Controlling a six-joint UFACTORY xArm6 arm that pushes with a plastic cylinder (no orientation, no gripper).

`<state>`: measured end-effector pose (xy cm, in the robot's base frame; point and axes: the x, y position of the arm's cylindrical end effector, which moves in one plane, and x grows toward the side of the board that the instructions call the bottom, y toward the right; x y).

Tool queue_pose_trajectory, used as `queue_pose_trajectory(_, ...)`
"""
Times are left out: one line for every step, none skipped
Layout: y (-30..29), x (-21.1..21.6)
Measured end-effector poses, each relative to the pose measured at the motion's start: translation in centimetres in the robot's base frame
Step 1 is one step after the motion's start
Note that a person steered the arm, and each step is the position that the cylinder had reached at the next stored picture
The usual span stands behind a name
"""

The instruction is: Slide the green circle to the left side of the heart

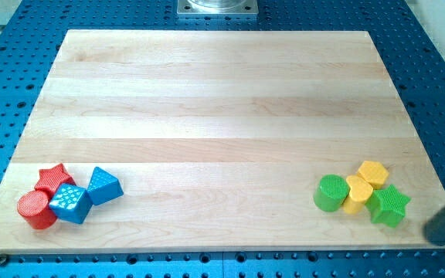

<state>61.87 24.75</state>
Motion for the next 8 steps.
queue_pose_trajectory(-3.8,-0.4)
queue_pose_trajectory(-4.0,-2.9)
queue_pose_trajectory(-4.0,-4.2)
queue_pose_trajectory(-3.9,-3.6)
queue_pose_trajectory(-9.1,-5.6)
queue_pose_trajectory(-17.7,-8.0)
queue_pose_trajectory(-18.7,-4.7)
queue_pose_trajectory(-17.5,-0.7)
